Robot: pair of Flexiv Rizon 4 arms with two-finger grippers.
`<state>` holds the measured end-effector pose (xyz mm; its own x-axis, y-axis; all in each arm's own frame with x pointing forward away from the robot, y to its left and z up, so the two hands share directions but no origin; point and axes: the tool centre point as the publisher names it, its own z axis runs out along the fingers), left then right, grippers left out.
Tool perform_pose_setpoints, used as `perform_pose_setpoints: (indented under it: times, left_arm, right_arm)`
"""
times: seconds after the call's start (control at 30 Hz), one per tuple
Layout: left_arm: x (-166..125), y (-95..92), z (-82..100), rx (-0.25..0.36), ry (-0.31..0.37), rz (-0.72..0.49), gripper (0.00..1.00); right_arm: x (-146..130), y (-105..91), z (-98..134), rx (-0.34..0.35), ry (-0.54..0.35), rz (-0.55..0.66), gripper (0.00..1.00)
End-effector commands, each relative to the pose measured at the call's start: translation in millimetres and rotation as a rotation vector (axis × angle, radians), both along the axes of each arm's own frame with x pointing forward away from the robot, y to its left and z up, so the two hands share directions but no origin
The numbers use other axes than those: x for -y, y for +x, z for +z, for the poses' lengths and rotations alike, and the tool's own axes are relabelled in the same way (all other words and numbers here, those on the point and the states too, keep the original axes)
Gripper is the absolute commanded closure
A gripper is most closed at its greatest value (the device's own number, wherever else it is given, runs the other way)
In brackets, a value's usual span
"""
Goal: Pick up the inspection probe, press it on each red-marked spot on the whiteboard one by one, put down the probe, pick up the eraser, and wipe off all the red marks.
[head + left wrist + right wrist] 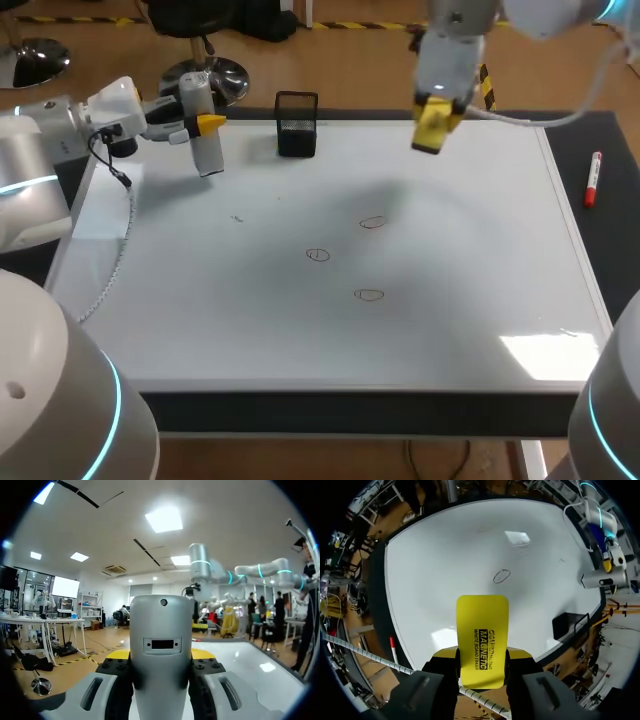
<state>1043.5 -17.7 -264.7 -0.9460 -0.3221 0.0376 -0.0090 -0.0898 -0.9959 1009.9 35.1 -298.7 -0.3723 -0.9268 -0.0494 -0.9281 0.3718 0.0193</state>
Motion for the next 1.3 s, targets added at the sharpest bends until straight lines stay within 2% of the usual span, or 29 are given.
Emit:
perform_pose_setpoints:
  times: [0.03,0.27,0.63,1.03,1.3]
  left_arm:
    - [0,-0.4,0.6,0.002,0.000,0.002,1.00]
    - [0,-0.4,0.6,0.002,0.000,0.002,1.00]
    - [0,-0.4,0.6,0.002,0.000,0.002,1.00]
    - [0,-0.4,0.6,0.002,0.000,0.002,1.00]
    - [0,-0.4,0.6,0.002,0.000,0.002,1.00]
  right_arm:
    - [-30,-17.8,2,-0.010,-0.004,0.059,1.00]
    - [-79,-47.3,1,-0.031,0.008,0.185,1.00]
    - [-133,-84.5,-3,-0.029,-0.034,0.315,1.00]
    - [-179,-125.2,-23,-0.016,-0.044,0.344,1.00]
    - [-201,-151.4,-46,-0.021,-0.052,0.337,1.00]
